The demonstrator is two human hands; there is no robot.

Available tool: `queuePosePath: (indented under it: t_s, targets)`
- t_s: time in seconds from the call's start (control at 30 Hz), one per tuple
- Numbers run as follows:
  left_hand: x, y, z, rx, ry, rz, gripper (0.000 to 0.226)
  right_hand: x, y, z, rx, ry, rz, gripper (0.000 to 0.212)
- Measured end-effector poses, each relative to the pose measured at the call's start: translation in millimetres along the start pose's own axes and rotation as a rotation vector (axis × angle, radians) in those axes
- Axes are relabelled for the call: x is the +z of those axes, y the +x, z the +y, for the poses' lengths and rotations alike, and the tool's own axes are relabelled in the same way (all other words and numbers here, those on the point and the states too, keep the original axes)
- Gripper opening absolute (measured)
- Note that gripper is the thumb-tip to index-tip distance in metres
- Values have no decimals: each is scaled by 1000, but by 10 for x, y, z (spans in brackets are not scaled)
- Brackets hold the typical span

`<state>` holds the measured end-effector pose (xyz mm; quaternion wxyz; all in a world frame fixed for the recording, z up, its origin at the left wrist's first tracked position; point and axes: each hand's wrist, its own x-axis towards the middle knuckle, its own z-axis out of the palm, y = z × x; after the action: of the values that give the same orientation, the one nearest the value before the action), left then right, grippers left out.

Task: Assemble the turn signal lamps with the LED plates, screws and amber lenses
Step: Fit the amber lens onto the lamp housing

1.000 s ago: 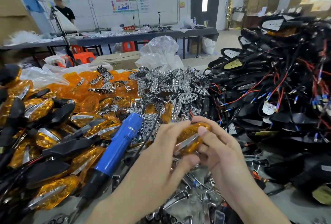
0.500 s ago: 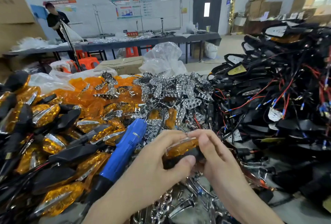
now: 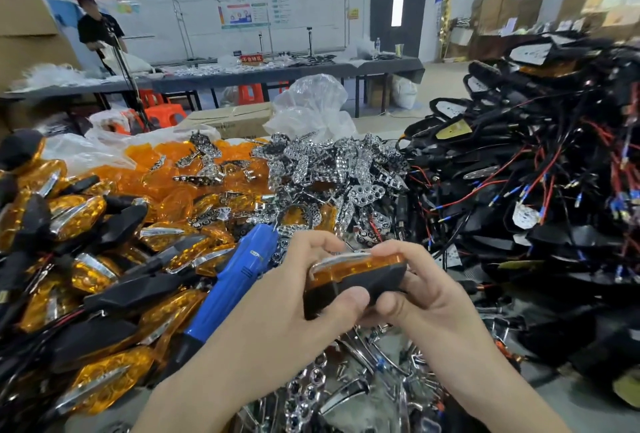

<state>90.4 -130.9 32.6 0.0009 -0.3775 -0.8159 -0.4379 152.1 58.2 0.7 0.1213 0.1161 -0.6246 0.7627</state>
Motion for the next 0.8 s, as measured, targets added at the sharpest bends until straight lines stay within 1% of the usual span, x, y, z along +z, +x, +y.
queuePosePath:
  t_s: [0.1, 0.17, 0.2, 0.27, 0.33, 0.43, 0.57, 0.73, 0.8]
  targets:
    - [13, 15, 18, 115, 232, 42, 37, 7, -11, 40, -55, -40, 48, 41]
    - [85, 19, 61, 184, 308, 60, 34, 23, -26, 83, -84, -65, 137, 33]
    - [133, 13, 83, 196, 325, 70, 34, 32, -37, 105, -95, -77, 179, 34]
    - [202, 6, 111, 207, 340, 116, 35, 61, -56, 122, -105, -80, 201, 42]
    - [212, 5, 118, 211, 333, 177, 34, 92, -55, 101, -117, -85, 174, 43]
    - [192, 4, 101, 214, 285, 234, 32, 125, -47, 52, -144, -111, 156, 37]
    - [173, 2, 74, 221, 227, 228, 31, 160, -59, 36, -165, -89, 172, 21]
    - [196, 15, 26, 220, 173, 243, 31, 182, -50, 23, -157, -97, 194, 15]
    - [215, 25, -5, 209, 95, 232, 28, 185, -50, -5, -145, -112, 203, 20]
